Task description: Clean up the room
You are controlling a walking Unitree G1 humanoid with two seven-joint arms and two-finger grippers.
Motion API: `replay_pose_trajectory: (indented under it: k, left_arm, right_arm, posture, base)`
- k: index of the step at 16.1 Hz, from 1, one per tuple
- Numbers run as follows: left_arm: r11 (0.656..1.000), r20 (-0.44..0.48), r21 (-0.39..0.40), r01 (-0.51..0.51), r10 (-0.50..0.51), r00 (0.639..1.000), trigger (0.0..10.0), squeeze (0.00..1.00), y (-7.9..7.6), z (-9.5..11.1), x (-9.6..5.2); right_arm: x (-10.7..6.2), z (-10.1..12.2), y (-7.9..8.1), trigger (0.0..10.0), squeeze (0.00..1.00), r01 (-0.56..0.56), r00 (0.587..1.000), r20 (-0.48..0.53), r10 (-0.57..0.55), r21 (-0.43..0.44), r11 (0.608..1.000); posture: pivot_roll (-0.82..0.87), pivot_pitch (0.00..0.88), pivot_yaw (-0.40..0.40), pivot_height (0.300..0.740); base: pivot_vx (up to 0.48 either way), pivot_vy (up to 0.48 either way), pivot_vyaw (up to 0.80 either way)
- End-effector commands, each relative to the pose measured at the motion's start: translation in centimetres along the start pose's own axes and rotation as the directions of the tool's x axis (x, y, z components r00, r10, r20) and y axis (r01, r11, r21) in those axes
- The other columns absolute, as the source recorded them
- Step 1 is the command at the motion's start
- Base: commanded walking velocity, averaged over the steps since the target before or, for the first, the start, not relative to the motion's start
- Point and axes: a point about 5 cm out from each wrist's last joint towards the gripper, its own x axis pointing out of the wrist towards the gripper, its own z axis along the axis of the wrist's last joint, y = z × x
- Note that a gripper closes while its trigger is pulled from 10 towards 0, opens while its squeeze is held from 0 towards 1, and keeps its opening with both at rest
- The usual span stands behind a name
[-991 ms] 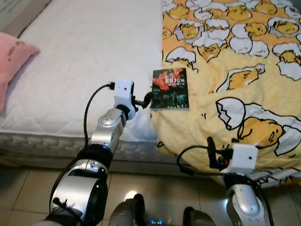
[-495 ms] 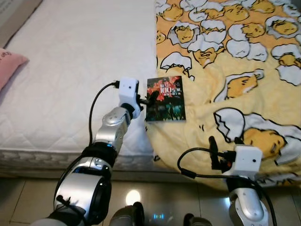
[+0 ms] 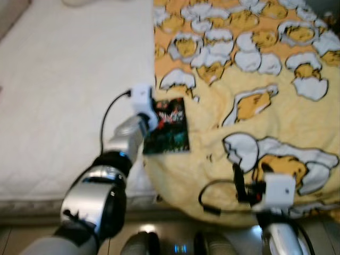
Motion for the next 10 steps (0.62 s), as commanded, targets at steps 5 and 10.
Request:
replay_pose_trajectory:
  k: [5, 10]
  left_arm:
    - [0.976, -0.061, -0.218, -0.018, 0.005, 0.998, 10.0, 0.0, 1.1, -1.4, -0.5]
    - [0.985, -0.067, -0.173, 0.006, -0.018, 0.998, 10.0, 0.0, 1.1, -1.8, -0.7]
  right_arm:
    - [-2.8, -0.3, 1.8, 10.0, 0.12, -0.117, 0.991, -0.056, 0.121, 0.074, 0.99]
    - [-2.4, 0.0, 1.3, 10.0, 0.09, -0.056, 0.996, -0.069, 0.06, 0.054, 0.997]
  posture:
    - [-0.18, 0.276, 0.117, 0.74]
    - [-0.17, 0.273, 0.116, 0.74]
  base:
    - [0.0, 0.0, 0.0]
    - [0.0, 0.0, 0.0]
